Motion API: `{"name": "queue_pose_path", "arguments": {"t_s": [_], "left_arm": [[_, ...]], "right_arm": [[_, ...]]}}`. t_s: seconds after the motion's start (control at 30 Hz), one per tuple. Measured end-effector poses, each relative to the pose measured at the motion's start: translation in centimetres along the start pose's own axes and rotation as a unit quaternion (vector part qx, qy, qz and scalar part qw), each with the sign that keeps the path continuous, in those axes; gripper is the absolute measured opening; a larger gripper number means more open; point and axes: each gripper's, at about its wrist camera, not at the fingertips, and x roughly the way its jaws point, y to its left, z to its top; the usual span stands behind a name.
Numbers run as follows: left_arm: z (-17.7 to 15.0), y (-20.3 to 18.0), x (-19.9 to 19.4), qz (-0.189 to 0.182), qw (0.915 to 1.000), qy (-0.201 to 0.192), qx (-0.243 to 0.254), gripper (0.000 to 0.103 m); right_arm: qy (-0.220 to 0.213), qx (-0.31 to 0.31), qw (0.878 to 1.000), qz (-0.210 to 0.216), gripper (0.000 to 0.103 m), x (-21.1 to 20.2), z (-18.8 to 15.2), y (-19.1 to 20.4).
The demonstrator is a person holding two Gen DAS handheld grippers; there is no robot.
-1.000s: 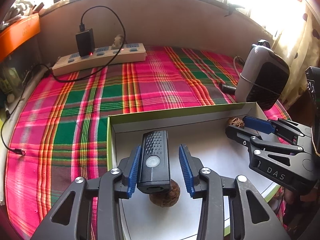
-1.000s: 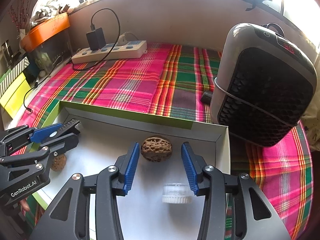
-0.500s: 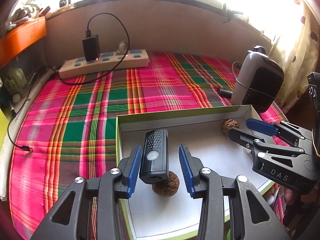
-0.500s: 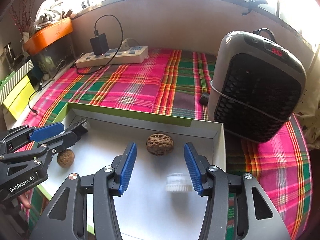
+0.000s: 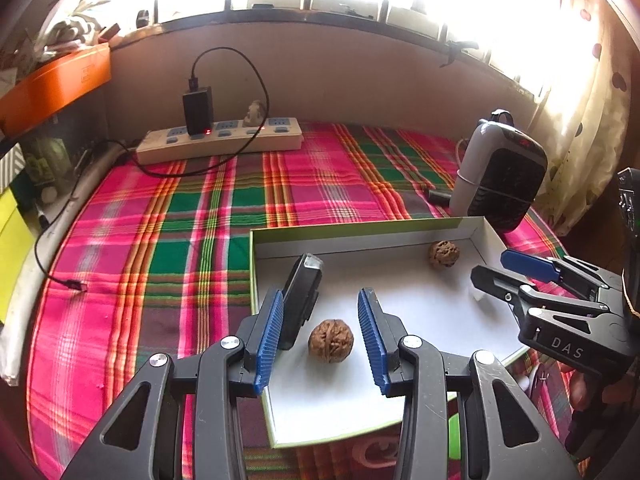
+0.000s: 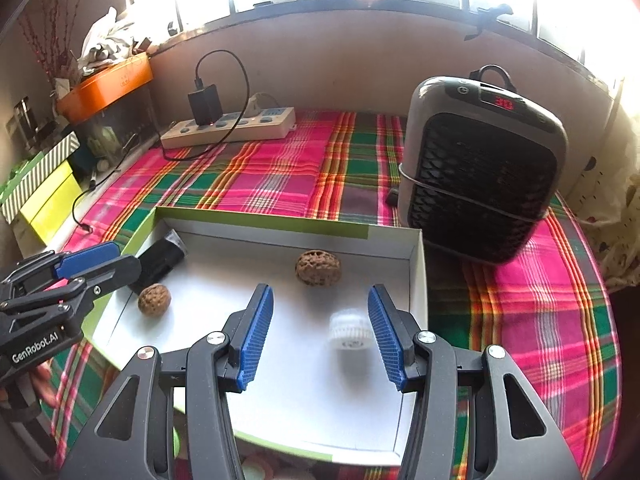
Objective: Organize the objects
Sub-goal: 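Withdraw both tools from the lid toward the items beside it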
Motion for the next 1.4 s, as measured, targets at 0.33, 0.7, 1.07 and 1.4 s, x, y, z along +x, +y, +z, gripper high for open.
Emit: {"name": "queue_pose_path", "arguments": {"t_s": [0.33, 0.7, 1.07, 1.4], "left_arm": [[-1.6, 0.7, -2.3, 0.0, 0.9999, -0.013, -0.01, 0.037], [-3.7, 0.9, -5.6, -0.012, 0.9991, -0.034, -0.022, 0.037], [-6.5, 0.9, -7.0, -0.027, 0.9991, -0.024, -0.024, 0.037], [-8.7, 0.2, -5.5, -0.053, 0.9983, 0.009, -0.021, 0.037]], "right_arm": [[-0.011, 0.007, 1.0, 0.002, 0.051, -1.9, -1.1, 0.0], [-0.03, 0.013, 0.999, -0.001, 0.051, -4.9, -3.2, 0.2], [-0.041, 0.033, 0.999, -0.009, 0.051, -7.6, -6.6, -0.2], [-0.021, 0.059, 0.998, -0.019, 0.059, -7.8, -9.8, -1.2]]}}
